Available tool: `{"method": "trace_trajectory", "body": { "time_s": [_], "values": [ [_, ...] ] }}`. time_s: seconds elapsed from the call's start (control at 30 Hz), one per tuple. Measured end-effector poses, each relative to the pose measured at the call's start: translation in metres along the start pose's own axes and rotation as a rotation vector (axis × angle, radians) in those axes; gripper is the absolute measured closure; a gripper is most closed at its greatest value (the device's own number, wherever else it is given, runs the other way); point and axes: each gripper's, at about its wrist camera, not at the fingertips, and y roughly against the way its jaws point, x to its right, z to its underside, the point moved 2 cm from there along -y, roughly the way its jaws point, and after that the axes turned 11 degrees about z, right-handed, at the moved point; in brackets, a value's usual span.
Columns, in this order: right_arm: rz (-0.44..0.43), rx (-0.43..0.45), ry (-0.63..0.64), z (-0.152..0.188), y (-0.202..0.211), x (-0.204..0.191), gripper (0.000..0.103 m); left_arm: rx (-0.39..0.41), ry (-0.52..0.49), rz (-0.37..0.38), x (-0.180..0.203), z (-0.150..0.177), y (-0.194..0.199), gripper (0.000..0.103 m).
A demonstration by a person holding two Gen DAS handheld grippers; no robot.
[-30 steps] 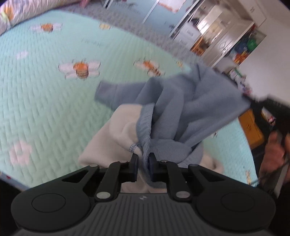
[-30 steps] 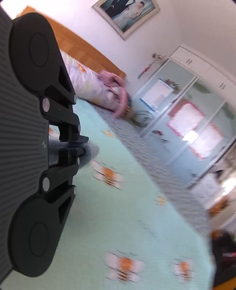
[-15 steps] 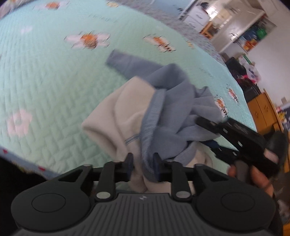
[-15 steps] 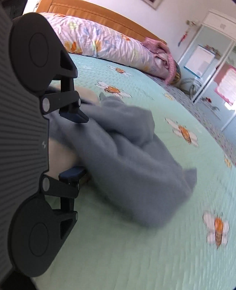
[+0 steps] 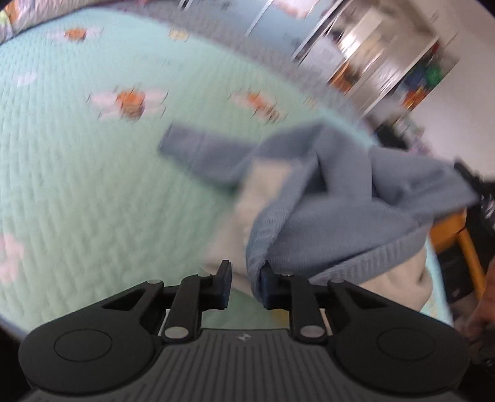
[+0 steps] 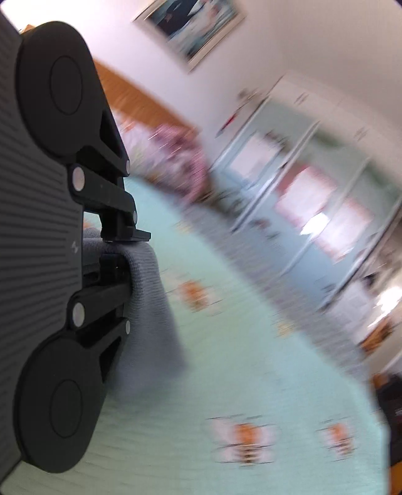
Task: Fold clothes
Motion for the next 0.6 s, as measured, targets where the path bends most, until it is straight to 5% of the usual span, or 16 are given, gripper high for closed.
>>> {"method": "trace_trajectory", "body": {
  "time_s": [0.13, 0.4, 0.6],
  "values": [
    [-0.063, 0.162, -0.020, -0.019, 0.051, 0.004, 0.095, 0.068, -0.142, 0.040, 0.033, -0.009, 0.014, 0.074],
    [0.102, -0.010, 0.045, 0.042, 0.033, 0.038, 0.095, -0.134, -0.196, 0.133, 0.042, 0.023, 0.017, 0.077],
    [0.047, -0.022, 0.010, 0.048, 0.042, 0.047, 0.095, -0.104, -0.218, 0.203, 0.068, 0.002, 0.033, 0.066]
  ]
}}
